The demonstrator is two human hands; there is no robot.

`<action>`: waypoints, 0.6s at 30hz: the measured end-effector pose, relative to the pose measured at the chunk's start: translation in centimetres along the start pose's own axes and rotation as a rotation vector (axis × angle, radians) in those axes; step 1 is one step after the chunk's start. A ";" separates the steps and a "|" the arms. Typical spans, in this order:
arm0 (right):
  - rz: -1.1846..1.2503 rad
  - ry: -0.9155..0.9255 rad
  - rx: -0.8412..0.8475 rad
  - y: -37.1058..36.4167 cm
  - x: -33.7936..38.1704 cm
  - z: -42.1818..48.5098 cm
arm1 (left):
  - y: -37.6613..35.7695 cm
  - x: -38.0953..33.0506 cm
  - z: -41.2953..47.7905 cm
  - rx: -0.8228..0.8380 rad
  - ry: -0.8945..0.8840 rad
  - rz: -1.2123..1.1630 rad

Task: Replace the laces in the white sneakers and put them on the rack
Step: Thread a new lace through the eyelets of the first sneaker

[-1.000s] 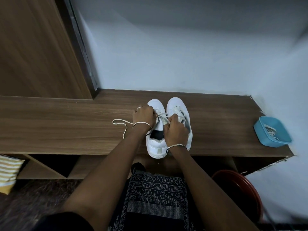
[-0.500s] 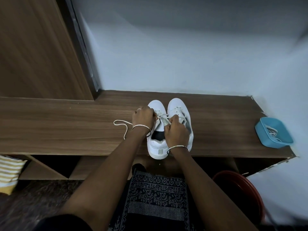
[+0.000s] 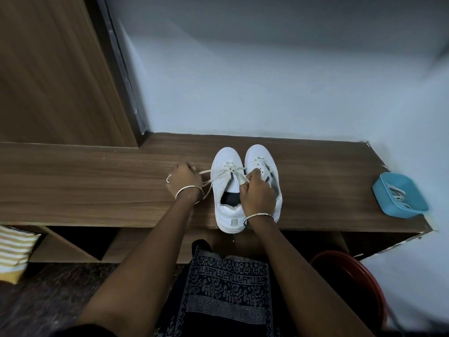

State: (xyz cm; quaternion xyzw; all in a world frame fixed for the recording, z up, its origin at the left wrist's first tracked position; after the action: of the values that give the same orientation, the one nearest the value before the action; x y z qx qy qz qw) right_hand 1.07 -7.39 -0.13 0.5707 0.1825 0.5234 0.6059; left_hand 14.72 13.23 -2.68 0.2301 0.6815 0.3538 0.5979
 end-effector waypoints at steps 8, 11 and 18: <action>0.022 0.010 0.001 -0.1 0.1 0.1 | -3.3 -7.9 -3.2 0.167 -0.521 0.188; 0.035 0.008 -0.003 -0.2 0.0 0.1 | -4.1 -8.7 -3.9 0.147 -0.570 0.259; 0.027 0.018 -0.002 -0.1 0.1 0.0 | -5.1 -8.7 -4.3 0.105 -0.585 0.424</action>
State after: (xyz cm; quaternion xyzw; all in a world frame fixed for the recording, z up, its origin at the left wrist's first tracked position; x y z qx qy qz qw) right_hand 1.18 -7.32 -0.16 0.5678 0.1799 0.5368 0.5976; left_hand 12.67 2.69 -0.70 0.4881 0.4359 0.3535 0.6684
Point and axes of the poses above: each hand's wrist, its own z-axis towards the middle knuckle, its own y-axis out of the back of the hand, x = y × z, the point moved 10 cm from there along z, towards the middle knuckle, and after that the axes turned 7 degrees about y, right-handed, at the moved point
